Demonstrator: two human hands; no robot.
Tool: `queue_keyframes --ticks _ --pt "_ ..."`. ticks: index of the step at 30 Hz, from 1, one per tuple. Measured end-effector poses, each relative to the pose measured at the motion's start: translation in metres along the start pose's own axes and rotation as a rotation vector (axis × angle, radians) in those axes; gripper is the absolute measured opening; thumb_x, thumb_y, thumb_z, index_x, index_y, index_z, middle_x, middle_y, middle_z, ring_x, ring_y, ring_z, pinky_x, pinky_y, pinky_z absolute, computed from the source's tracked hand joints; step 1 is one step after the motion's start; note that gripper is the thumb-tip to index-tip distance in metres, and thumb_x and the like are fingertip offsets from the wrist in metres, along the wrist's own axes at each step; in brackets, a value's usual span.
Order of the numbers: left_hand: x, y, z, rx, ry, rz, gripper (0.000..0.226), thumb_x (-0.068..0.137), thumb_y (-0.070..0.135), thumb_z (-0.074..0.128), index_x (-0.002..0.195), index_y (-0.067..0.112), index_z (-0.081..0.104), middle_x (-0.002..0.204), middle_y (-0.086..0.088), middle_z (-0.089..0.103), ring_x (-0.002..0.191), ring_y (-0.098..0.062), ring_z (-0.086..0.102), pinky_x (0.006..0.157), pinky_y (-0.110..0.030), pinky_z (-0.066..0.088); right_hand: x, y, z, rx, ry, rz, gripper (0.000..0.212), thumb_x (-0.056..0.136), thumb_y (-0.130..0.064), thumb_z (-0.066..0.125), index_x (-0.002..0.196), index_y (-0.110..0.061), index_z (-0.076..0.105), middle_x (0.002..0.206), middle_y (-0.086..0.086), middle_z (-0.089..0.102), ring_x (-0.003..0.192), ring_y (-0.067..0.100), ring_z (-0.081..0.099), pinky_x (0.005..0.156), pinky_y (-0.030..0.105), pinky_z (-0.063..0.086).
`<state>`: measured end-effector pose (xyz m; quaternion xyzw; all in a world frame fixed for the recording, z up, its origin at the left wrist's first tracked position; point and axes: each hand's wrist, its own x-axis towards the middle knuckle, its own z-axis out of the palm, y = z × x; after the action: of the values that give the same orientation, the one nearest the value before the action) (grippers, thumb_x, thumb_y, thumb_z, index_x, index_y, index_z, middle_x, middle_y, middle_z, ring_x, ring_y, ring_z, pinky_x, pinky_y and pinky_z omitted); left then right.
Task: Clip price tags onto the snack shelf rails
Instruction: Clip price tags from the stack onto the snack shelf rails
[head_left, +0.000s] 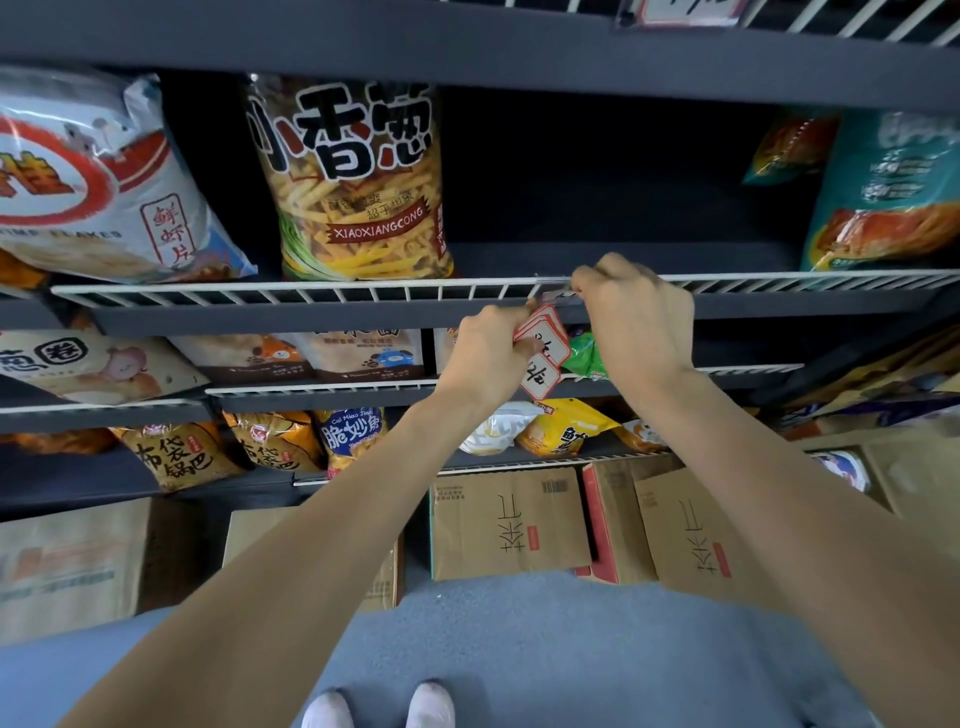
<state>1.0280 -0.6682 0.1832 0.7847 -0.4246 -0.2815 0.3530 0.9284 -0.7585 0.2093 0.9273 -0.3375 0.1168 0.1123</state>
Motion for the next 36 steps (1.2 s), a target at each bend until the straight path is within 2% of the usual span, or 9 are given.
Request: queue_keyframes --ticks 3,8,10,12,17,25,31,34,36 --pt "0.0 -0.001 0.0 -0.003 -0.004 -0.008 0.034 0.094 0.015 0.054 0.128 0.015 0.055 0.117 -0.008 0.066 0.108 -0.021 0.063 0.071 -0.013 0.043 -0.008 0.002 0.005 -0.05 -0.04 -0.012 0.03 0.053 0.009 0.08 0.078 -0.004 0.069 0.074 0.011 0.06 0.056 0.026 0.058 0.041 0.021 0.033" --pt "0.001 0.0 -0.001 -0.011 -0.009 -0.029 0.029 0.093 0.016 0.055 0.121 0.014 0.059 0.115 -0.008 0.067 0.108 -0.022 0.063 0.083 -0.021 0.048 -0.016 0.006 0.012 -0.026 -0.015 -0.015 0.025 0.061 0.005 0.08 0.082 -0.005 0.071 0.08 0.009 0.063 0.06 0.023 0.061 0.04 0.023 0.041" --pt "0.001 0.0 -0.001 -0.039 -0.005 -0.037 0.025 0.092 0.016 0.056 0.116 0.013 0.061 0.111 -0.007 0.069 0.105 -0.021 0.063 0.079 -0.019 0.049 -0.018 0.006 0.013 -0.017 -0.027 -0.009 0.03 0.062 0.005 0.079 0.089 -0.004 0.071 0.086 0.01 0.065 0.067 0.025 0.063 0.042 0.026 0.046" --pt "-0.001 0.001 0.0 -0.163 0.009 -0.077 0.017 0.091 0.015 0.058 0.105 0.009 0.063 0.104 -0.009 0.07 0.1 -0.021 0.065 0.074 -0.022 0.051 -0.02 0.004 0.011 -0.005 -0.063 0.01 0.037 0.064 0.005 0.077 0.099 -0.002 0.068 0.094 0.013 0.065 0.078 0.028 0.065 0.047 0.032 0.051" --pt "-0.01 -0.002 0.0 -0.628 0.072 -0.249 0.01 0.091 0.007 0.058 0.087 0.012 0.065 0.095 -0.014 0.07 0.093 -0.026 0.068 0.088 -0.043 0.055 -0.025 0.0 0.006 0.055 -0.103 0.056 0.046 0.076 0.003 0.068 0.12 -0.005 0.057 0.118 0.014 0.058 0.106 0.028 0.059 0.063 0.035 0.054" --pt "-0.013 -0.008 -0.004 -0.877 0.155 -0.342 0.009 0.091 0.007 0.057 0.097 0.011 0.063 0.094 -0.009 0.07 0.094 -0.023 0.068 0.086 -0.037 0.056 -0.028 -0.003 0.008 0.178 -0.098 0.113 0.042 0.089 -0.006 0.056 0.131 -0.01 0.051 0.131 0.008 0.047 0.116 0.022 0.05 0.064 0.032 0.054" --pt "-0.022 -0.019 -0.009 -0.912 0.233 -0.366 0.01 0.091 0.008 0.057 0.093 0.014 0.064 0.086 -0.001 0.069 0.084 -0.014 0.068 0.079 -0.027 0.056 -0.034 -0.008 0.003 0.432 -0.127 0.177 0.042 0.097 -0.022 0.046 0.138 -0.015 0.043 0.136 0.001 0.041 0.1 0.015 0.057 0.072 0.023 0.047" --pt "-0.029 -0.027 -0.007 -0.913 0.247 -0.366 0.011 0.091 0.006 0.058 0.091 0.013 0.065 0.083 -0.001 0.069 0.079 -0.014 0.066 0.078 -0.027 0.055 -0.037 -0.022 0.001 0.792 -0.248 0.269 0.038 0.095 -0.03 0.049 0.131 -0.016 0.053 0.114 -0.003 0.058 0.085 0.004 0.054 0.078 0.01 0.04" --pt "-0.034 -0.032 -0.003 -0.915 0.229 -0.368 0.014 0.09 0.005 0.058 0.086 0.015 0.066 0.081 -0.003 0.069 0.078 -0.018 0.066 0.08 -0.031 0.054 -0.04 -0.034 0.004 0.939 -0.335 0.289 0.03 0.09 -0.032 0.058 0.115 -0.016 0.064 0.094 -0.008 0.065 0.074 -0.005 0.055 0.066 0.003 0.04"
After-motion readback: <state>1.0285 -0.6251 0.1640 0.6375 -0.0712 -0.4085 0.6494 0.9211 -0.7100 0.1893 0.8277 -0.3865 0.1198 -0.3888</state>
